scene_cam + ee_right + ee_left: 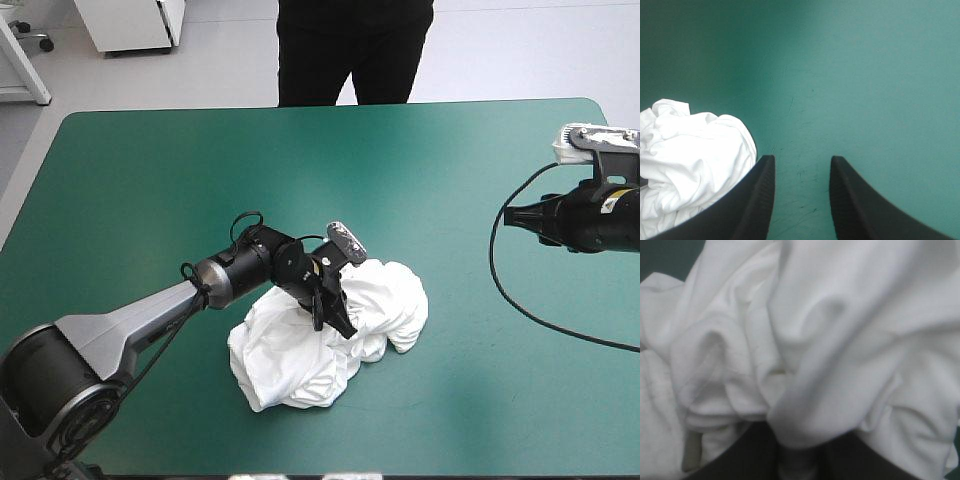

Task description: Fold the cloth

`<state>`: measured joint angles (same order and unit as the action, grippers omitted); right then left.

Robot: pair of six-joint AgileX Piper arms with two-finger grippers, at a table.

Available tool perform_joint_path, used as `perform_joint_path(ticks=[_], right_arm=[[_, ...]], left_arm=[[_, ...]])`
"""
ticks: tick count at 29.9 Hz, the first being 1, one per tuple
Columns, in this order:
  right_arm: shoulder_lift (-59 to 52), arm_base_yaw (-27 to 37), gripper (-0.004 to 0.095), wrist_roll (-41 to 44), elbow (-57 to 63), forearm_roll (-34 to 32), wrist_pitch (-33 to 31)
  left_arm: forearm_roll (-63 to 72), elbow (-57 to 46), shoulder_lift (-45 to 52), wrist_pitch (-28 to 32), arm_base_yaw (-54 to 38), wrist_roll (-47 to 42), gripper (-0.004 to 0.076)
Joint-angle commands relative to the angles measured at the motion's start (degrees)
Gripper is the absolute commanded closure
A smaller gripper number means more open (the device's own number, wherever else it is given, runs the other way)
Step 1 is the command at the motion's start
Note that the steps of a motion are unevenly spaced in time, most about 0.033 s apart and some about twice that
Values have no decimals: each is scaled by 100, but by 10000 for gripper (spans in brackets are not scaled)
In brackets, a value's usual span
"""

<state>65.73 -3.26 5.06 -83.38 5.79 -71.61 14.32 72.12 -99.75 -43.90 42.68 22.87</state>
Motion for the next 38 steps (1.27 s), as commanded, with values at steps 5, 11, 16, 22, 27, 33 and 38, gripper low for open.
perform_joint_path(ticks=[5, 11, 16, 22, 27, 33, 38], right_arm=[[-69, 46, 561, -5, -138, 56, 19], [-69, 46, 562, -5, -138, 71, 19], [-69, 46, 603, -5, -138, 71, 19], [-69, 46, 642, -5, -138, 141, 19], [-69, 46, 642, 13, -138, 245, 19], [-69, 46, 642, 13, -138, 245, 19], [-69, 46, 642, 31, -138, 245, 19]], left_arm=[[154, 207, 188, 275, 248, 132, 732], [119, 409, 220, 62, 166, 115, 504], [90, 1035, 225, -964, -62, -403, 193], [-80, 1909, 474, -1836, -454, -674, 258], [-789, 2048, 840, -2519, -1094, -1008, 277], [-772, 2026, 1354, -2991, -2223, -1289, 277], [-772, 1747, 1923, -2991, -2619, -1603, 277]])
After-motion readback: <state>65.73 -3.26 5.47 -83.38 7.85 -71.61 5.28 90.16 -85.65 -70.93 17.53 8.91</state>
